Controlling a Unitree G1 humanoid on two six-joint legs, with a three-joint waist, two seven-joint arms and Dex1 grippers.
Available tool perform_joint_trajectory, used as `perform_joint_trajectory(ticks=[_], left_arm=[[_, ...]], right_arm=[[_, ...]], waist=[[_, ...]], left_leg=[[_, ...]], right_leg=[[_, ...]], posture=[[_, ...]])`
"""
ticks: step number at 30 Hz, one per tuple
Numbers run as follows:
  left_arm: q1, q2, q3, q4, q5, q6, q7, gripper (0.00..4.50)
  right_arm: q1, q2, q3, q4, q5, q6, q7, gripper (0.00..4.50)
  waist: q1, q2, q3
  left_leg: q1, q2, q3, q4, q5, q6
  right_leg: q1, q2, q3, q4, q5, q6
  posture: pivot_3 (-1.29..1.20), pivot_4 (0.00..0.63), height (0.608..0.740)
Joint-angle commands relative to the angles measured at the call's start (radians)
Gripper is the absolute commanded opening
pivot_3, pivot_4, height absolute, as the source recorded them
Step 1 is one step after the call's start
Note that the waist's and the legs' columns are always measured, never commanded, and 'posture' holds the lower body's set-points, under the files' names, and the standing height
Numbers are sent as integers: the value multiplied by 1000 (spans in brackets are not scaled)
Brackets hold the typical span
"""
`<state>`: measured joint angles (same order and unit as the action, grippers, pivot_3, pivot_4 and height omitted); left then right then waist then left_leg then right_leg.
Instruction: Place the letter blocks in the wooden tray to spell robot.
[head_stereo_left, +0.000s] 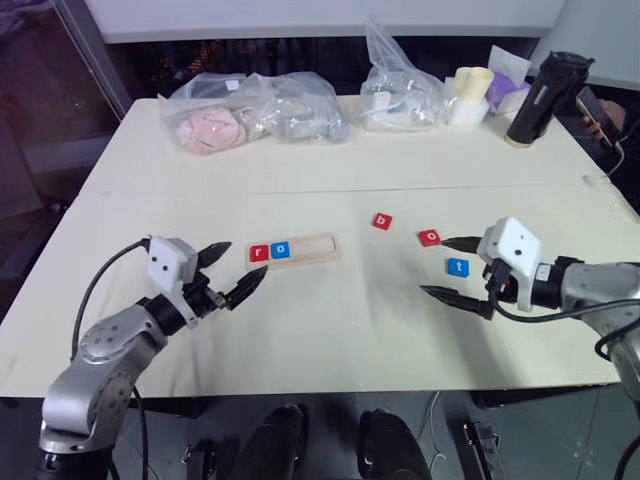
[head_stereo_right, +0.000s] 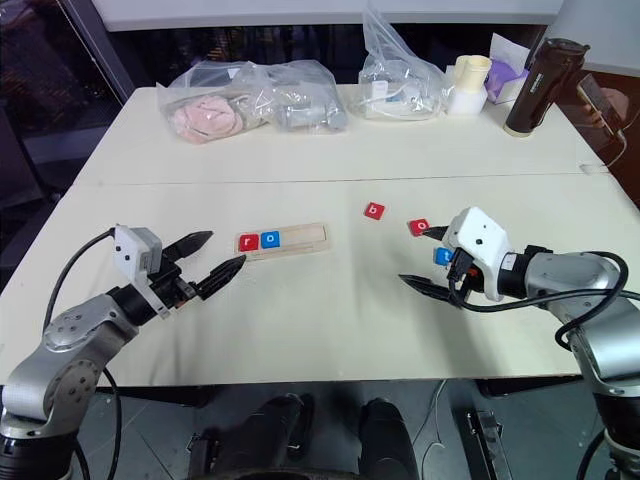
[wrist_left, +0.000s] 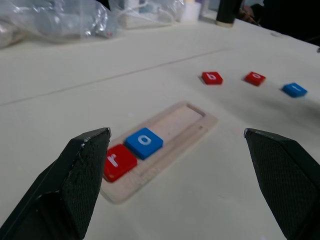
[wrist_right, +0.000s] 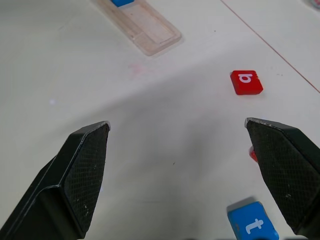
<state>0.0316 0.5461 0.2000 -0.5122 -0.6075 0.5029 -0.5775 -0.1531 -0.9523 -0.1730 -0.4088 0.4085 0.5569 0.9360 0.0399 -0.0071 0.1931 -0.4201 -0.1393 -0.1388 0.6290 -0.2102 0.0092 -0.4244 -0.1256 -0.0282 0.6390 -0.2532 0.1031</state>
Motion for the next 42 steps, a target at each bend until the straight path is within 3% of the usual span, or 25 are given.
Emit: perform_joint_trajectory(ticks=[1,10,24,28,31,38,42], left_arm=[[9,29,34,-52,-34,7,-27,4500],[-19,84,34,-48,-64,37,-71,4500],[-219,179,-23,224,17,-28,-273,4500],[-396,229,-104,510,91,-127,-484,4500],[-582,230,-197,826,213,-282,-626,4500],[-889,164,-324,1349,388,-511,-885,4500],[-996,116,-362,1553,480,-624,-935,4500]], right_arm=[[5,-23,-39,-42,21,5,15,4464],[0,-26,-41,-64,32,19,11,4464],[-3,3,-17,-83,11,11,-35,4464],[-9,6,-1,-105,19,19,-43,4464],[-19,13,6,-115,19,29,-56,4464],[7,37,11,-165,22,57,-98,4464],[47,41,1,-209,22,73,-121,4464]], waist=[[0,0,0],[0,0,0],[0,0,0],[3,0,0],[2,0,0],[-2,0,0],[-1,-1,1]], left_leg=[[0,0,0,0,0,0],[0,0,0,0,-1,-2],[-1,1,0,-1,0,0],[-1,1,0,0,0,0],[-1,2,0,0,0,0],[-6,3,0,0,0,1],[-7,2,0,2,0,2]], right_leg=[[0,0,0,0,0,0],[0,0,0,-1,0,0],[0,1,0,-2,1,-1],[0,2,-1,-2,2,-1],[0,3,-1,-4,3,-1],[-3,6,-1,-8,11,8],[-3,6,-2,-8,11,9]], posture=[[0,150,740],[0,150,740],[0,150,740],[0,150,740],[0,150,740],[0,150,740],[0,150,740]])
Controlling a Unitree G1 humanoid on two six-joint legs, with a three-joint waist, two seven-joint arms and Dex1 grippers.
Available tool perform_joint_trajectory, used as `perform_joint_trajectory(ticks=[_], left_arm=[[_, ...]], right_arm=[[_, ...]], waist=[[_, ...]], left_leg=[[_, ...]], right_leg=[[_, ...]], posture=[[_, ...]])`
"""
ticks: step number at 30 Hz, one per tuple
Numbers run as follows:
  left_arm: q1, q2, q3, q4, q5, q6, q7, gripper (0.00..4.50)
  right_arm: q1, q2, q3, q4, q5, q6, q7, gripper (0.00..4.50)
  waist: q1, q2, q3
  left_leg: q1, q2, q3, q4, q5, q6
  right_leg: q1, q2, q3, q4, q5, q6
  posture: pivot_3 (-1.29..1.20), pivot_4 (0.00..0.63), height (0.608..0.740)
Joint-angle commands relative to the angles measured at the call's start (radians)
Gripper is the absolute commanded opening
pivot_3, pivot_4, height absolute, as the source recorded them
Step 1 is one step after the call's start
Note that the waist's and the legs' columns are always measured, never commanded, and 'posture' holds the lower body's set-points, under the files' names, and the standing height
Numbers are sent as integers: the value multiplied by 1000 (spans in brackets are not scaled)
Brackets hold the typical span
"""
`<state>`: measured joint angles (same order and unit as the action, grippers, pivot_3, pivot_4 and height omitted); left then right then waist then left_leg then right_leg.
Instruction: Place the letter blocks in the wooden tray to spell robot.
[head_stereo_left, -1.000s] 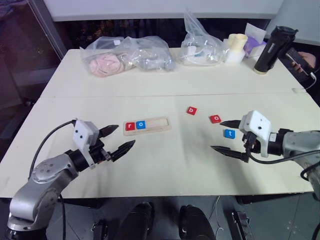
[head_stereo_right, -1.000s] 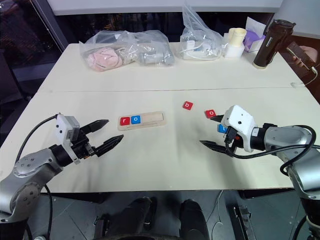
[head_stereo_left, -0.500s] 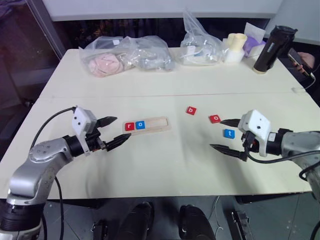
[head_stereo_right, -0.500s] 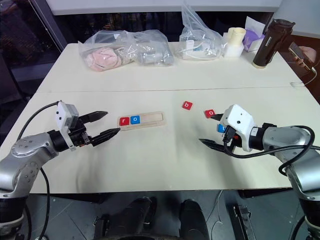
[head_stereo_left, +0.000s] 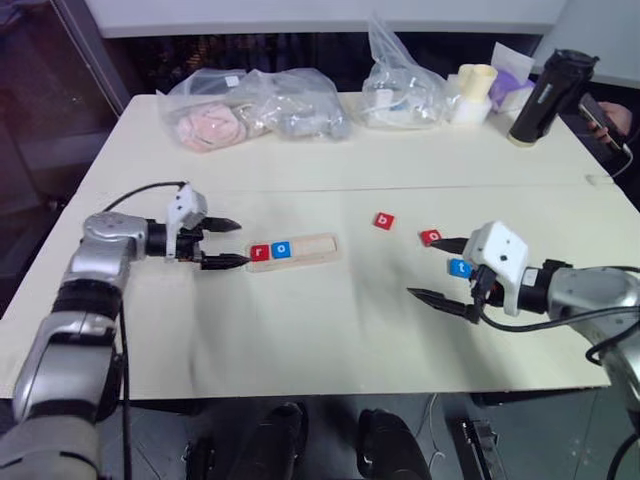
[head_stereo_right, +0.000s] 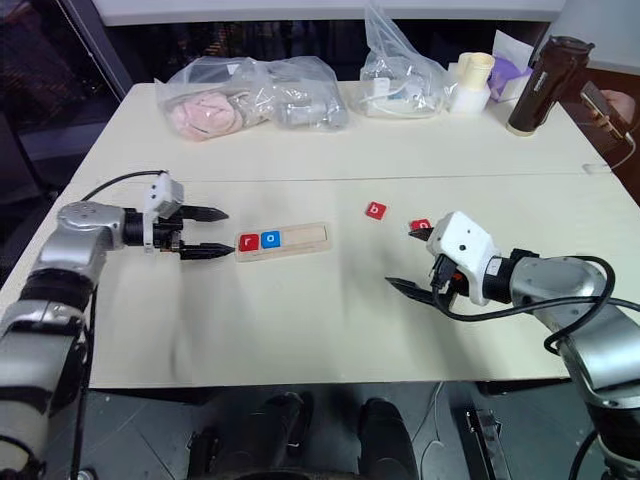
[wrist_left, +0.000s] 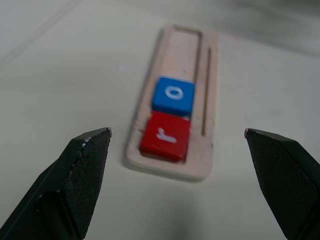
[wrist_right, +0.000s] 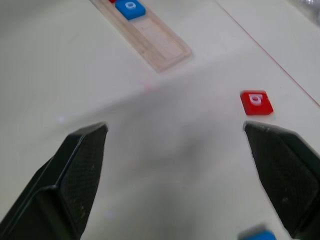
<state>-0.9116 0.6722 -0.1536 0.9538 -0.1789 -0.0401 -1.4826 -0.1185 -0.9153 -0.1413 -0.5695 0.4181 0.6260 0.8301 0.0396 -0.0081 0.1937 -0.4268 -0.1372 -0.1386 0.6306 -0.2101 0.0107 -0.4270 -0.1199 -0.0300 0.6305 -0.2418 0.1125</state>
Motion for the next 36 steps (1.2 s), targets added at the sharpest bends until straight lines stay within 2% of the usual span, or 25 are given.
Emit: perform_joint_trajectory(ticks=[1,11,36], left_arm=[[-72,-23,-14,125,75,-109,-20,4500],[-150,-93,2,281,178,-226,64,4500],[-124,-158,-9,328,276,-213,177,4500]], right_arm=[[21,5,-38,-57,15,12,-21,4464],[83,7,-80,-121,39,47,-59,4464],[76,-4,-61,-121,30,47,-76,4464]], waist=[[0,0,0],[-2,-1,0],[0,-1,0]], left_leg=[[0,-1,0,0,0,0],[0,1,0,3,0,1],[1,0,0,16,-1,2]], right_leg=[[0,0,0,0,0,0],[1,1,0,1,1,1],[7,2,0,3,5,4]], posture=[[0,150,740],[0,150,740],[0,150,740]])
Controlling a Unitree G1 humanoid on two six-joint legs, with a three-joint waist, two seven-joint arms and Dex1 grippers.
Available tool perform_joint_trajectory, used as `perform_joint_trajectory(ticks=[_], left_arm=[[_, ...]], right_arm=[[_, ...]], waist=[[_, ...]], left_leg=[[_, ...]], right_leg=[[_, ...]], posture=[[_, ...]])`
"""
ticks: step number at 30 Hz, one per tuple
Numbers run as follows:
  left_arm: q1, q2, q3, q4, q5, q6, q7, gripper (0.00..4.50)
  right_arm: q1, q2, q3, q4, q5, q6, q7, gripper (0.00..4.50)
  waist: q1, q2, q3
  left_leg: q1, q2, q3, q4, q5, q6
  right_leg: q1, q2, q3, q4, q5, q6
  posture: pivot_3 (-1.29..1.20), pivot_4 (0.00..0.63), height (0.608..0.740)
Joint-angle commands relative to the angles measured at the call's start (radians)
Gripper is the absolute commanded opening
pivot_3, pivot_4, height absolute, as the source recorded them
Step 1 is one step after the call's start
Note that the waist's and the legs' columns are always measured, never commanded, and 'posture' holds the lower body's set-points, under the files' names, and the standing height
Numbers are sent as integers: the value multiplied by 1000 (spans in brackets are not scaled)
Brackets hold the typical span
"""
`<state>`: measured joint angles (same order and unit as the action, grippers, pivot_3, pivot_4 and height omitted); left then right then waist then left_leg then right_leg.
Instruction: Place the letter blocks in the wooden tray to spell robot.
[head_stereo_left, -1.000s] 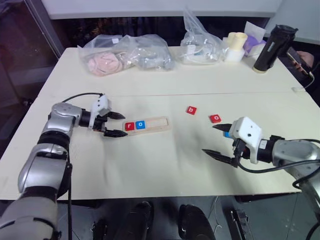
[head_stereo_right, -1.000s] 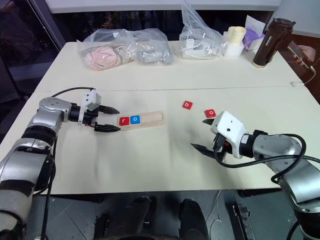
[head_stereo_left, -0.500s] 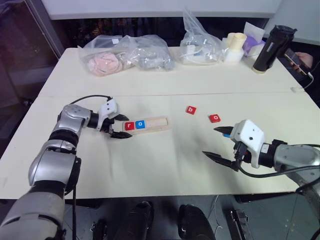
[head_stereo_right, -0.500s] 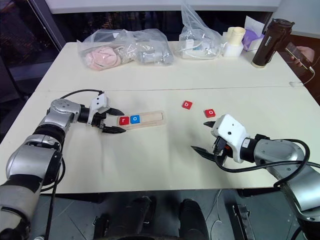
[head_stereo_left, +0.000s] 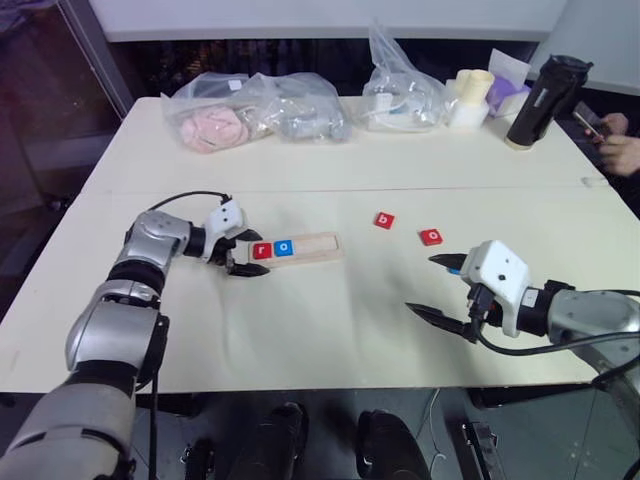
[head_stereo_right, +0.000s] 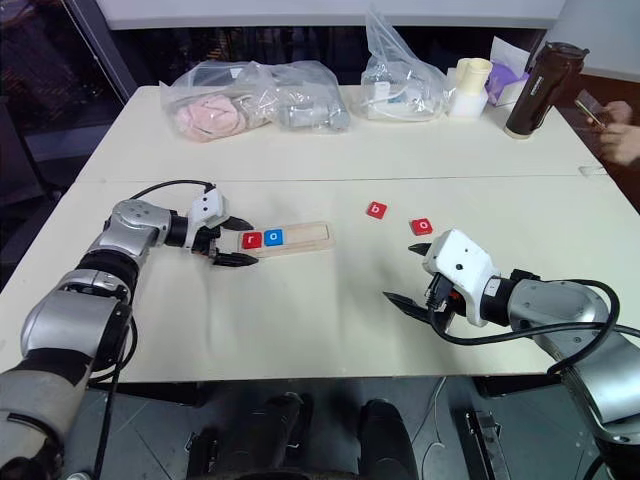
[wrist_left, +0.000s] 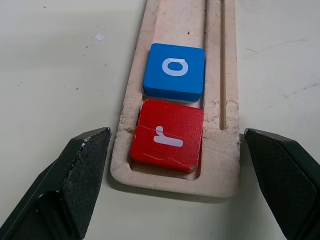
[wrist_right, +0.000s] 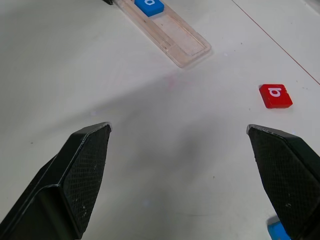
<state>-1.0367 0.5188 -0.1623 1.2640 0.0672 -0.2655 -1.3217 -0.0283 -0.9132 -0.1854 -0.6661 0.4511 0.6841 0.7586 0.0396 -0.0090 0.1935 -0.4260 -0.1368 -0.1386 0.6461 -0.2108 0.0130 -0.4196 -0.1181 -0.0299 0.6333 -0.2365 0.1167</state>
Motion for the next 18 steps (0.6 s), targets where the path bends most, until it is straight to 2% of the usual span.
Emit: perform_joint_trajectory(ticks=[1,4,5,6,18], left_arm=[[3,-6,-2,18,33,13,18,4500],[5,-10,-2,18,40,13,16,3706],[5,-11,-1,18,41,13,15,3265],[6,-12,-2,17,43,11,15,3179],[22,-47,3,-48,22,-29,-88,3180]], right_arm=[[-14,-7,-17,-25,-3,-10,-5,4464],[-11,-8,-21,-29,-4,-8,-6,4500],[-11,-9,-22,-29,-3,-7,-5,4500],[-10,-9,-23,-31,-2,-6,-6,4500],[-22,-9,-12,-22,-6,-8,-6,4500]], waist=[[0,0,0],[0,0,-1],[0,0,-1],[0,0,-1],[0,0,-1]], left_leg=[[0,0,0,0,0,0],[1,0,0,1,0,0],[1,0,0,1,0,0],[1,0,0,1,0,0],[0,0,0,1,0,1]], right_leg=[[0,0,0,0,0,0],[1,0,0,0,1,0],[1,0,0,0,1,0],[1,0,0,0,1,0],[1,0,0,0,1,0]], posture=[[0,150,740],[0,150,740],[0,150,740],[0,150,740],[0,150,740]])
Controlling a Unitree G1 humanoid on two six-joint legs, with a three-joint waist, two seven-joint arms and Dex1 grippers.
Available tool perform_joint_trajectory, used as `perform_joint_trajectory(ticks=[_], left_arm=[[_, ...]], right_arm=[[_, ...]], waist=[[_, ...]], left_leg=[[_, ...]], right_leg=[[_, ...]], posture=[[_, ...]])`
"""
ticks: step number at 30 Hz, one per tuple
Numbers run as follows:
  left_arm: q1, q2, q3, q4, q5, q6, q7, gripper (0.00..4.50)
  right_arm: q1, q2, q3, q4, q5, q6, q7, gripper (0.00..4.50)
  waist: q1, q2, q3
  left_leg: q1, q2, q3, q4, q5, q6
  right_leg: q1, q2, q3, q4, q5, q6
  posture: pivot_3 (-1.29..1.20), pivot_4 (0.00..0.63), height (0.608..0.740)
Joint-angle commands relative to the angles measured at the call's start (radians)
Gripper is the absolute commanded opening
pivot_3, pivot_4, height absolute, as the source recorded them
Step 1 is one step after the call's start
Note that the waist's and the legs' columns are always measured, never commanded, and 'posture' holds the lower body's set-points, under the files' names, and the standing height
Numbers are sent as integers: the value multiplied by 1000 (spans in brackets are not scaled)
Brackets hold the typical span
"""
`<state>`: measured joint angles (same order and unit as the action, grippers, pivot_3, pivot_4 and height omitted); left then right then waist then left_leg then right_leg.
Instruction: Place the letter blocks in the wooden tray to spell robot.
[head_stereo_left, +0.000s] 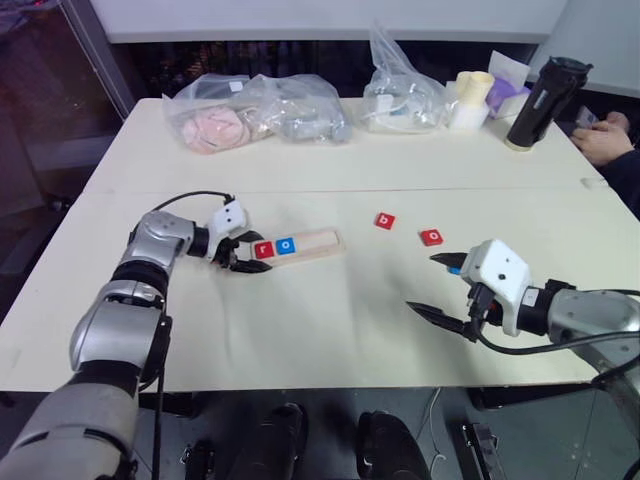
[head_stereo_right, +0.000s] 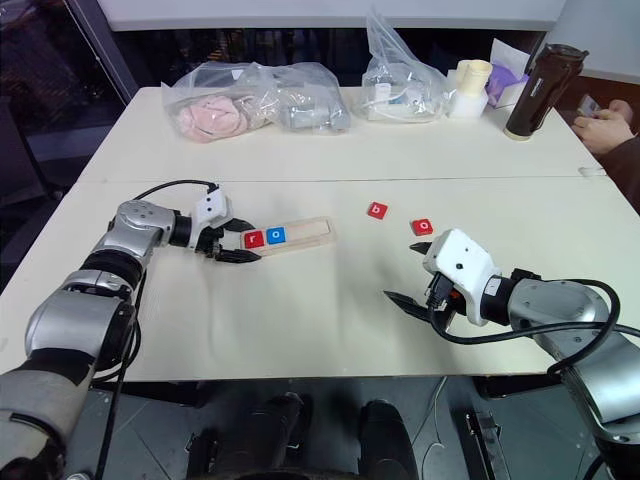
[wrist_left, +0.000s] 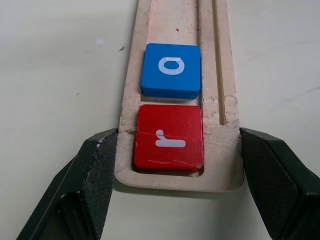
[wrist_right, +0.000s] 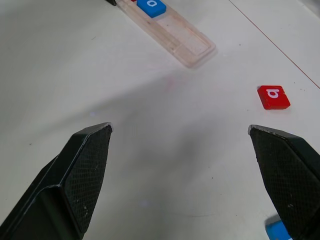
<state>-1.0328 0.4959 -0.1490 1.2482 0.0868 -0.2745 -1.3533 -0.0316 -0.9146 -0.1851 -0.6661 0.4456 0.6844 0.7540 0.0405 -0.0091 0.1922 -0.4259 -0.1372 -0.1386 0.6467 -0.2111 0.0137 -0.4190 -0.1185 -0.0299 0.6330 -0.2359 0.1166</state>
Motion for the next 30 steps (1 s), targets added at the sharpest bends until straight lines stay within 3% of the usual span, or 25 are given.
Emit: perform_joint_trajectory(ticks=[1,13,30], left_arm=[[28,-35,-10,-57,-8,-16,-81,3180],[212,-79,-66,-478,-1,143,-42,3180],[368,-98,-161,-1124,-20,670,133,3180]], right_arm=[[-22,-7,-8,-20,-2,-10,-2,4500],[-71,-1,33,-3,-10,-10,4,4500],[-68,4,56,-2,-11,-12,9,4500]], waist=[[0,0,0],[-1,0,0],[-3,0,0]], left_leg=[[0,0,0,0,0,0],[0,0,0,0,0,0],[0,1,0,-1,0,0]], right_leg=[[0,0,0,0,0,0],[0,0,0,0,0,0],[-1,0,1,-1,0,0]], posture=[[0,150,740],[0,150,740],[0,150,740]])
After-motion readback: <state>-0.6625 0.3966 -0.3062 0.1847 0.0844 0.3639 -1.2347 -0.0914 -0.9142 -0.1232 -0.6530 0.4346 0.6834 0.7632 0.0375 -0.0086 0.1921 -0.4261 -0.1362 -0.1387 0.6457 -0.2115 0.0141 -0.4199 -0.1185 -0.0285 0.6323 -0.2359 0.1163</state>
